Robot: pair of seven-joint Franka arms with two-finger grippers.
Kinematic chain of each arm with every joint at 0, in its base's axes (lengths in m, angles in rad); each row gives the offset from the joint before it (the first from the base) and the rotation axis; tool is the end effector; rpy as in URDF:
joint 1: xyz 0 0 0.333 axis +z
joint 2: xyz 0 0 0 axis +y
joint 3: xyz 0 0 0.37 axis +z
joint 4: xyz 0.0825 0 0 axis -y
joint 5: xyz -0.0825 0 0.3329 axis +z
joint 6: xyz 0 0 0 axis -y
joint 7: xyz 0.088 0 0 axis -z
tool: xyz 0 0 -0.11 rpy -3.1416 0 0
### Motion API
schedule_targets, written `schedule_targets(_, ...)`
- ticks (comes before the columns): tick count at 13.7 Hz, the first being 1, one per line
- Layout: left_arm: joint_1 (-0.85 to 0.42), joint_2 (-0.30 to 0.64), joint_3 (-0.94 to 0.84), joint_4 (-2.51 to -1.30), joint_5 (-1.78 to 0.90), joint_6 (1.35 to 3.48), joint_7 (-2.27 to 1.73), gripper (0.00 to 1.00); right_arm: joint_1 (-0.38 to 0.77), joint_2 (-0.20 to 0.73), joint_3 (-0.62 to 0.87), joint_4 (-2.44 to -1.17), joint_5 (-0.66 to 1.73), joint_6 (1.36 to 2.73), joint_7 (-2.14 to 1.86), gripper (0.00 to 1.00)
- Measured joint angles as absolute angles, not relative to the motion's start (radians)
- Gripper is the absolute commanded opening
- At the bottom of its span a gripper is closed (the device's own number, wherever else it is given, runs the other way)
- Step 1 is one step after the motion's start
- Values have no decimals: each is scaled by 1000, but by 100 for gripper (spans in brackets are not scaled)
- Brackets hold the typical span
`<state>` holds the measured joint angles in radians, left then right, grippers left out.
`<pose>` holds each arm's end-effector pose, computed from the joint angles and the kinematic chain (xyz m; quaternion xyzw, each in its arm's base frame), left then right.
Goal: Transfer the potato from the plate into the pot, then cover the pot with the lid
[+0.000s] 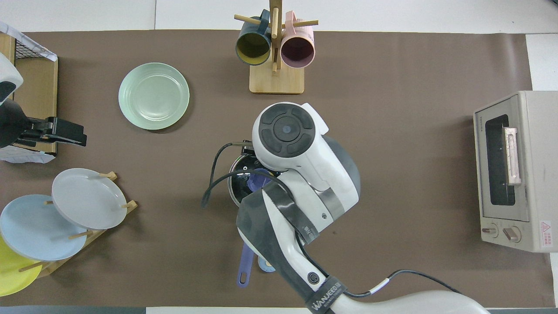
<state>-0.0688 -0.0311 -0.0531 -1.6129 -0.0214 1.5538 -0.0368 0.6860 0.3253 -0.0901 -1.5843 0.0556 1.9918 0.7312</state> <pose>0.4857 -0.0625 0.6718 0.9989 -0.0425 -0.0148 0.0087 0.5182 0.3660 0.5227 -0.9963 0.0749 -0.0258 0.0348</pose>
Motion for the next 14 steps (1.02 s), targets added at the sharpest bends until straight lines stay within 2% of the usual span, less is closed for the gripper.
schedule_targets(5,-69,-31,-53,-1613,-21,1554,-37,100,543,188,-95,-1578,55,1846,575,100)
schedule_targets(11,-69,-32,-54,-1613,-21,1554,-37,100,243,34,-101,-1577,31,1653,226,100)
schedule_targets(14,-69,-32,-55,-1613,-21,1554,-37,100,211,-4,-101,-1577,-59,1564,111,100)
